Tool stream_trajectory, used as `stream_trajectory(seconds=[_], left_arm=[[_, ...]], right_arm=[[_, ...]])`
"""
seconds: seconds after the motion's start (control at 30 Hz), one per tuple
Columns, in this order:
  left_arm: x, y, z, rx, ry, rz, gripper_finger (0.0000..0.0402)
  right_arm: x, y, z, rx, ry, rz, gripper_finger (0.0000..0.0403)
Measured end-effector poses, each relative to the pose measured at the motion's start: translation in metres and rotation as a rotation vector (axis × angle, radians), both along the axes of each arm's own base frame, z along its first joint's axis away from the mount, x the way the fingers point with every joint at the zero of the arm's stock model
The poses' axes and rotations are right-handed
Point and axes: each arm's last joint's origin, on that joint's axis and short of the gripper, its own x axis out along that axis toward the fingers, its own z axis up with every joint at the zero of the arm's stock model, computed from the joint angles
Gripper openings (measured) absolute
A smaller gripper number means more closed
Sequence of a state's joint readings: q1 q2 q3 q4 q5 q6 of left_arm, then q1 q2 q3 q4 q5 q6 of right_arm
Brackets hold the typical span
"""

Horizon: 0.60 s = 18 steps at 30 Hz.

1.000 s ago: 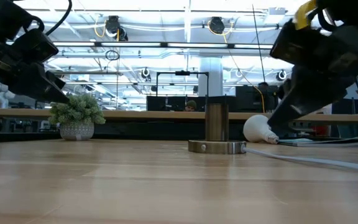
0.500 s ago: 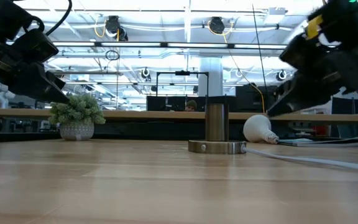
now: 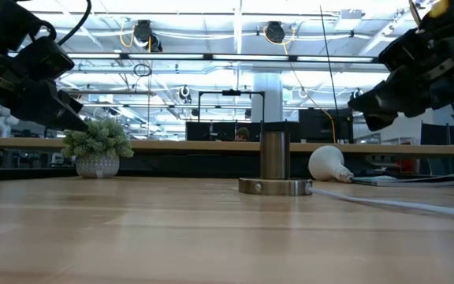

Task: Screw lightbulb
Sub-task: Return to Home Position

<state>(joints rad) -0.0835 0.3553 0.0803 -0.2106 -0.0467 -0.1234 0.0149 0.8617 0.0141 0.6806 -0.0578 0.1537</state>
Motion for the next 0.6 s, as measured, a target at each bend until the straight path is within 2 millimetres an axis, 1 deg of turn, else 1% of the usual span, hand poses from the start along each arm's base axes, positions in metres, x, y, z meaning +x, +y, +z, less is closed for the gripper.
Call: stream_trajectory(seconds=[0.1, 0.23, 0.5, 0.6], left_arm=[[0.000, 0.000, 0.000, 0.000, -0.001, 0.000, 0.0000], [0.000, 0.000, 0.000, 0.000, -0.001, 0.000, 0.0000], [0.000, 0.000, 0.000, 0.000, -0.002, 0.000, 0.0000], [0.000, 0.000, 0.000, 0.000, -0.002, 0.000, 0.0000]], right_arm=[[-0.003, -0.006, 0.002, 0.010, -0.006, -0.042, 0.0000], [-0.009, -0.008, 0.007, 0.018, -0.023, -0.061, 0.0000], [-0.029, -0.012, 0.018, 0.050, -0.084, -0.115, 0.0000], [-0.036, -0.014, 0.020, 0.073, -0.104, -0.167, 0.0000]])
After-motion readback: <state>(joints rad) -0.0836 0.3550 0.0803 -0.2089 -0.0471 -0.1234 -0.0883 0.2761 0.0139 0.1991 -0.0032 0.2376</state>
